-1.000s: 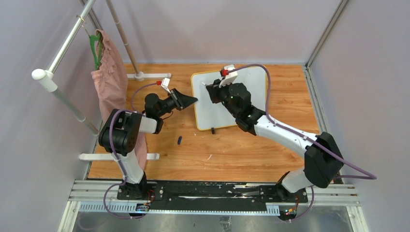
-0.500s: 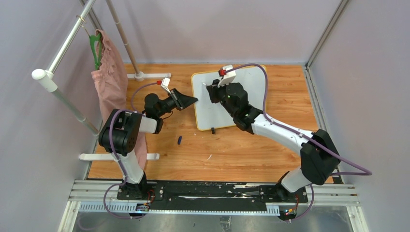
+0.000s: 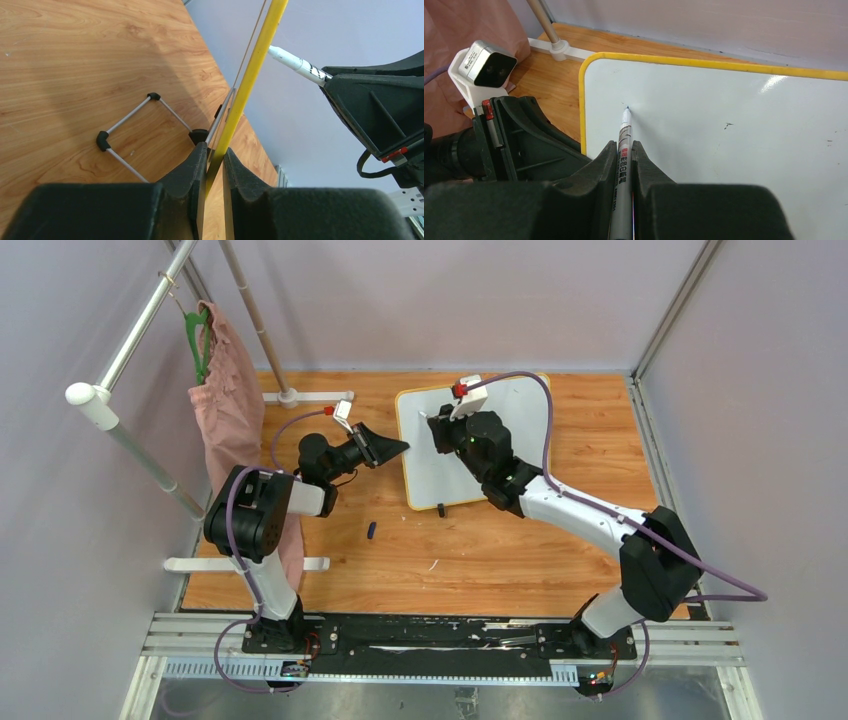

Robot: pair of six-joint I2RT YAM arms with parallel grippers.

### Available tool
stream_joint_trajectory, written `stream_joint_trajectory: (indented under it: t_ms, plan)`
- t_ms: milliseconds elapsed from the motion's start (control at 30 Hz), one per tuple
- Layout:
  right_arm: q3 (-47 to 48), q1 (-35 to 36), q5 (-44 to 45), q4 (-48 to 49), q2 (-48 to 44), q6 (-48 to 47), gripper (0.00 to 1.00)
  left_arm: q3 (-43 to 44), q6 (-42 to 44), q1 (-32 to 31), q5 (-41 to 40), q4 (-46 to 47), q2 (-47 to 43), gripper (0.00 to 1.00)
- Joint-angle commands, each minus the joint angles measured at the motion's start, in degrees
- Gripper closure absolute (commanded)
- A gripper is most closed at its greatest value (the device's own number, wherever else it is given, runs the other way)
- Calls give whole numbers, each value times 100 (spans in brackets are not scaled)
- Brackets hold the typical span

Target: Write a sentence on the whiteboard

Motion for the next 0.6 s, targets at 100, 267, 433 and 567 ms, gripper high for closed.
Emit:
stream_joint_trajectory:
  t_ms: [100,267,433,567]
  plan:
    - [-10,-57,102,-73,-20,-55,100,-26,-142,39,39,360,38,89]
    - [-129,-54,56,-107,-93,-75,100,-26,-146,39,39,374,23,89]
    - [-298,-56,16,-144,-193,-57,100,-36,-169,39,39,392,25,89]
    - [-417,-57,14,-165,-281,-41,100,-36,-189,39,39,425,25,89]
